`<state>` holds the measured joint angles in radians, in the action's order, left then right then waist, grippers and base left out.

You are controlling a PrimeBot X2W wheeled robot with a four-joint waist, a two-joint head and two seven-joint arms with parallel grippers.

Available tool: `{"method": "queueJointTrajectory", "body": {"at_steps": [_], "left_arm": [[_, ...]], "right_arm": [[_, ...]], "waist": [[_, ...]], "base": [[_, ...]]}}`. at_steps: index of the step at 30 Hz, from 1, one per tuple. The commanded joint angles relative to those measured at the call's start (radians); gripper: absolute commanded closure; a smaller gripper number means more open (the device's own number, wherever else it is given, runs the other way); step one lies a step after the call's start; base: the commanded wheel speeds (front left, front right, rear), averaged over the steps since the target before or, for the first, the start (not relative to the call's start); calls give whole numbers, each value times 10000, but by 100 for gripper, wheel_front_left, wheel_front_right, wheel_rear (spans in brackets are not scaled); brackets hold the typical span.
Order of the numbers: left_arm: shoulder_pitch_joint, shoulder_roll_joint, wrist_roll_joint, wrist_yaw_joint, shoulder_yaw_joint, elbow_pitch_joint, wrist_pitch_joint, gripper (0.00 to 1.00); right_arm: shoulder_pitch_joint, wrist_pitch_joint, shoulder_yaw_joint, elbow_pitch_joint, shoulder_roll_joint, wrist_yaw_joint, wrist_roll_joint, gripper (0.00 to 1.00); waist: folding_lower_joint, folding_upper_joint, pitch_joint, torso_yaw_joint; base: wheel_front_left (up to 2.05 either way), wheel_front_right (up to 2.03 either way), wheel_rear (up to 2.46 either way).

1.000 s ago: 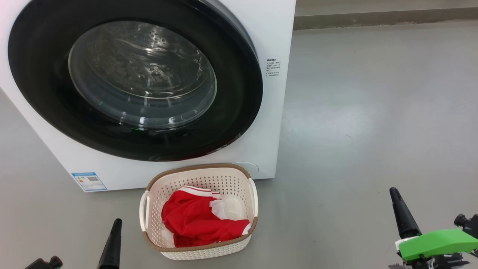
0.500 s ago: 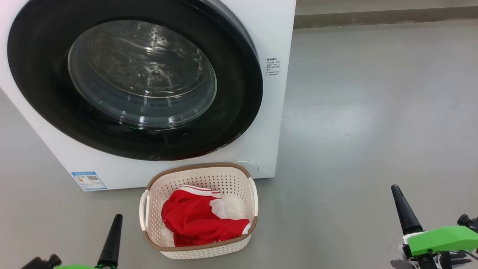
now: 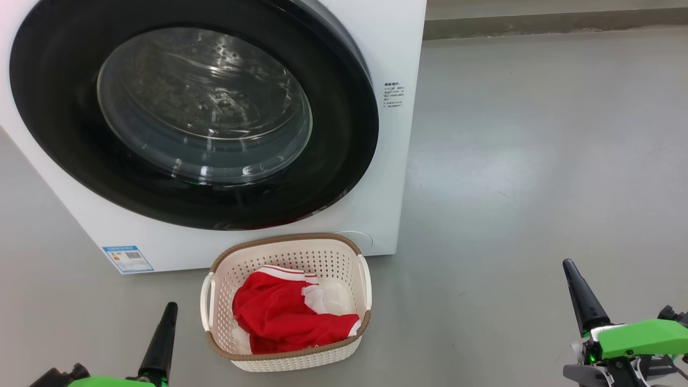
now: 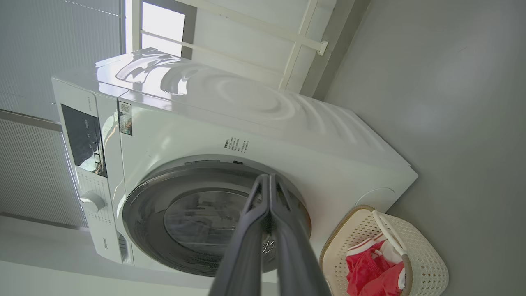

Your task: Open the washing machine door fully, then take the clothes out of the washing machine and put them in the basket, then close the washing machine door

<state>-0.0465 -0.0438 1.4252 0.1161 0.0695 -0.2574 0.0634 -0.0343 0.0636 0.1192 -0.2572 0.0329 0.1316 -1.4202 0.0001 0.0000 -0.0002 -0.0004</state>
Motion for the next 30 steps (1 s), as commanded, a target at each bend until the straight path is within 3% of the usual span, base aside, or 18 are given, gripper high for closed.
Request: {"method": "queueJointTrajectory", "body": {"at_steps": [1, 14, 30], "left_arm": [[-430, -68, 365, 115, 349, 195, 117, 100], [-611, -64, 1790, 145, 444, 121, 491, 100], [-616, -64, 1832, 146, 445, 120, 501, 100]], "right_arm": [[-560, 103, -121, 221, 162, -5, -350, 100], [-732, 487, -53, 127, 179, -9, -1839, 100], [-737, 500, -49, 125, 178, -9, -1880, 100]], "waist": [[0, 0, 3, 1], [0, 0, 32, 4], [0, 0, 33, 4]], "base": [[0, 0, 0], [0, 0, 0], [0, 0, 0]]}}
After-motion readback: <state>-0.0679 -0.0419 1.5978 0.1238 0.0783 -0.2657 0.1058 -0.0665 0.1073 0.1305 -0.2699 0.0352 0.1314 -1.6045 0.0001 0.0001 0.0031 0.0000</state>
